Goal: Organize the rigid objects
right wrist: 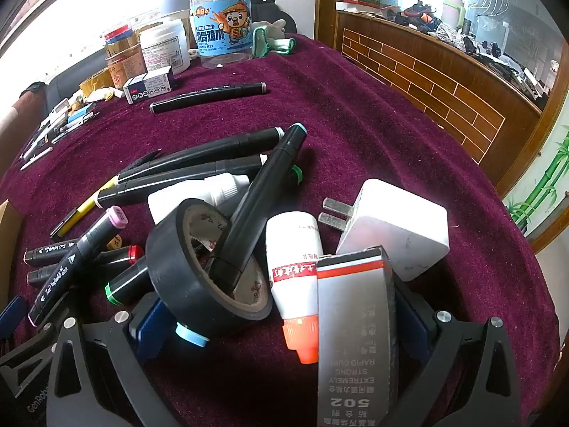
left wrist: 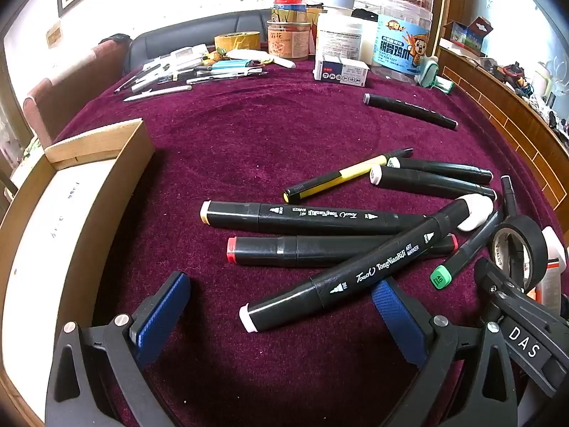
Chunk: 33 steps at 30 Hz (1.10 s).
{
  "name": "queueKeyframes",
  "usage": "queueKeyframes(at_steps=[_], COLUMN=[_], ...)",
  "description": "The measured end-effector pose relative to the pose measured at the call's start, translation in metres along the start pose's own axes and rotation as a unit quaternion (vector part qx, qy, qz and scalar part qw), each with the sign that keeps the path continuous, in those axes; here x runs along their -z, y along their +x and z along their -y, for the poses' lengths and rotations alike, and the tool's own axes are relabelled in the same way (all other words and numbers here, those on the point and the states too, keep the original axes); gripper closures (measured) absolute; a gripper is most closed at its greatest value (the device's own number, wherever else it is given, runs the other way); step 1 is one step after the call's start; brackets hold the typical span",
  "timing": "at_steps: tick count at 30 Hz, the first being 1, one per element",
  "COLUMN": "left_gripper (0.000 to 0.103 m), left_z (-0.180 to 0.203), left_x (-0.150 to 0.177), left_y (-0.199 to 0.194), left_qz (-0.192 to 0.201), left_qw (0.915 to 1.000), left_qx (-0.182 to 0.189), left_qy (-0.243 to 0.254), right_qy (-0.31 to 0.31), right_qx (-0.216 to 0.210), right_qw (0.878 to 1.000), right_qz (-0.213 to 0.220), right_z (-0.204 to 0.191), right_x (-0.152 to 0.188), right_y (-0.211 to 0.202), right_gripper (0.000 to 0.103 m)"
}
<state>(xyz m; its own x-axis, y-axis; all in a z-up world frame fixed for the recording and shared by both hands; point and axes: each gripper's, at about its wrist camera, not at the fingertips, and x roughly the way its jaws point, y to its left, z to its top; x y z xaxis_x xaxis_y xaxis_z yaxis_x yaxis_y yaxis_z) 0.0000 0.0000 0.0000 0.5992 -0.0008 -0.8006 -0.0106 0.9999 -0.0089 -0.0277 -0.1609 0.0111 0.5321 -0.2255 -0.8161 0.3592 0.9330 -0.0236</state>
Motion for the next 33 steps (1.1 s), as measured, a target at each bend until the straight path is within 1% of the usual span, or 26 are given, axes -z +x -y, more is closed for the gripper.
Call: queueKeyframes(at_steps=[29,32,33], left_gripper=[0.0,0.0,0.0], left_z=[0.0003,0.0024,0.0042], left_x=[0.0001,0.0006,0.0021], left_y=[-0.0002,-0.0013,-0.0029], left_qz=[0.0,-0.006,-0.012], left_qw=[1.0,0.9999,0.9999], left_qx=[-0.003,-0.013,-0.011], left_qy=[-0.002,-0.005,-0.003], right_qy=[-0.001,-0.001,-0.001], right_qx=[0.002,0.002,0.002], right_qw=[1.0,1.0,1.0], right_qz=[0.0,-0.001,-0.001], right_z=[-0.0002,-0.0002,-0.0002], right_x=[-0.0002,-0.0003,-0.0002], right_y=[0.0001,0.0001,0.0001], right_gripper=[0.0,0.0,0.001])
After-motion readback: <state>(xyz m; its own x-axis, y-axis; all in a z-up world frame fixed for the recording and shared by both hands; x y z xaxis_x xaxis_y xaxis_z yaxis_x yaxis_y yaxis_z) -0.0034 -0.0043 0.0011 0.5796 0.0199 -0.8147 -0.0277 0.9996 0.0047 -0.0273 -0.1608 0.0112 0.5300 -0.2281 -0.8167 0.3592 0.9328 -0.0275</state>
